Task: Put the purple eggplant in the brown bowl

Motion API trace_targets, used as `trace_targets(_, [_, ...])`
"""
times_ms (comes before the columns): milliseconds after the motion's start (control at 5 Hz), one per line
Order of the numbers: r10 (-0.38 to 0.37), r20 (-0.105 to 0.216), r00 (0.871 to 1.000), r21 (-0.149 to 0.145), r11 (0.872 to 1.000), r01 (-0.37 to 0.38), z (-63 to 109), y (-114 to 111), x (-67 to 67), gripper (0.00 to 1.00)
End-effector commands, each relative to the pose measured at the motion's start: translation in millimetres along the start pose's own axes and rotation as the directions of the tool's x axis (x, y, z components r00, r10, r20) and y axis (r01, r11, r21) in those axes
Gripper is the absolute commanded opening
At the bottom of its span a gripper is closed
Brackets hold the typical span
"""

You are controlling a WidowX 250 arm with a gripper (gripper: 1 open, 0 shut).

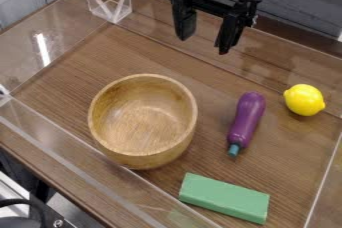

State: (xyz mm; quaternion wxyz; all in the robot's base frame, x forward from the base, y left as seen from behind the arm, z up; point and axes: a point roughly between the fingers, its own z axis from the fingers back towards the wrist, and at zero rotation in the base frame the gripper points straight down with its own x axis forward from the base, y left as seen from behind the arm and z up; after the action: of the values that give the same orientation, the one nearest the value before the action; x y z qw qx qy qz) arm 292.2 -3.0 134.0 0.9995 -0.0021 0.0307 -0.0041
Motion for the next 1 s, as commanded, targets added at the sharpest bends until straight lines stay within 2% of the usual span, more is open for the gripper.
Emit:
trace_targets(0, [-0.01,-0.015,1.0,-0.004,1.0,0.009,-9.0,-6.1,-3.8,1.0])
trace_targets(200, [-0.04,-0.028,0.999,-0.022,0.999,0.04,-28.5,-20.2,-15.4,1.0])
trace_targets(400, [-0.057,-0.012,0.998,-0.033,0.998,0.057,-38.6,-33.1,-20.4,1.0])
trace_targets(800, [-0.073,0.016,0.997,-0.049,0.996,0.074,-55.2,-55.9,-20.3,1.0])
